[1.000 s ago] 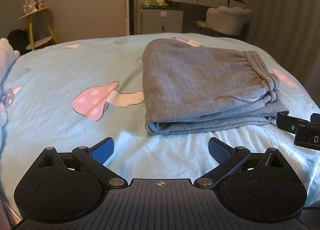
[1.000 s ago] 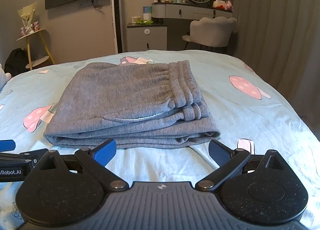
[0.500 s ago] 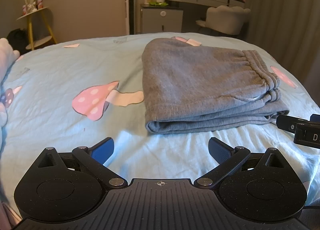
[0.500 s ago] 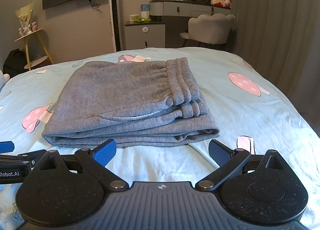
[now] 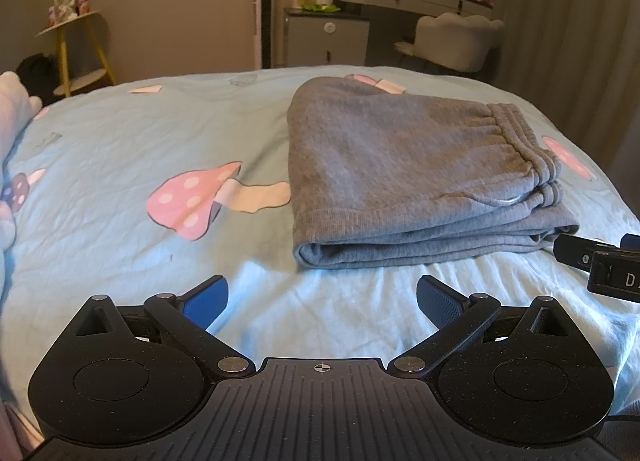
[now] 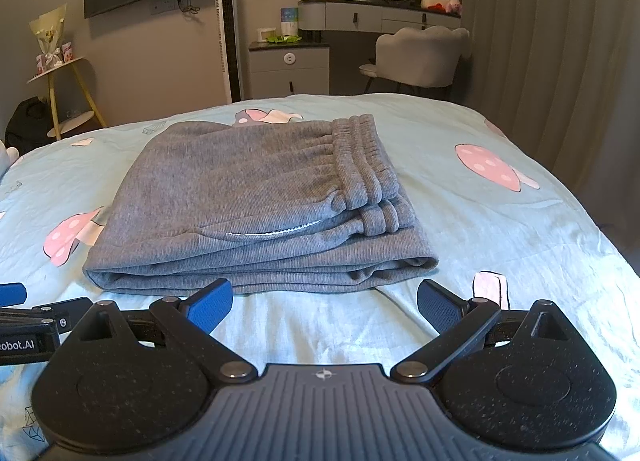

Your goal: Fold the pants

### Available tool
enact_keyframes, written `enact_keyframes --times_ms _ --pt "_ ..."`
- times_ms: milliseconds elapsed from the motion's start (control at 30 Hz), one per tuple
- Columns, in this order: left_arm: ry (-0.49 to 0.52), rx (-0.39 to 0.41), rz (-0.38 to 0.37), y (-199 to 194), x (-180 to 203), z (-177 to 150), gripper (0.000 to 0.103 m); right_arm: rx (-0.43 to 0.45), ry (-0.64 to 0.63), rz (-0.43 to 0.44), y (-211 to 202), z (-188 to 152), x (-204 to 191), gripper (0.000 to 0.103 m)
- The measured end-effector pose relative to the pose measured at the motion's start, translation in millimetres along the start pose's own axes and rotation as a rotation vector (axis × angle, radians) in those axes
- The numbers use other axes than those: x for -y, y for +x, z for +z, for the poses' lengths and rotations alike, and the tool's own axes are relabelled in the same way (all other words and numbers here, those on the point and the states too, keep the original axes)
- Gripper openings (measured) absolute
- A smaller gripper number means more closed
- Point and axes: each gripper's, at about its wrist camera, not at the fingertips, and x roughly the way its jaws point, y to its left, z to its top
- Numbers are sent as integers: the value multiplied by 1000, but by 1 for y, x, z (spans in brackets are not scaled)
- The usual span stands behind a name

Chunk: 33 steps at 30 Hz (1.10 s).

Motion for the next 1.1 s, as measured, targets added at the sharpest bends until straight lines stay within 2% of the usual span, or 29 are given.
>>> enact_keyframes --times_ms 1100 --pt "-33 -4 -39 -3 -1 1 103 -15 19 12 3 0 1 99"
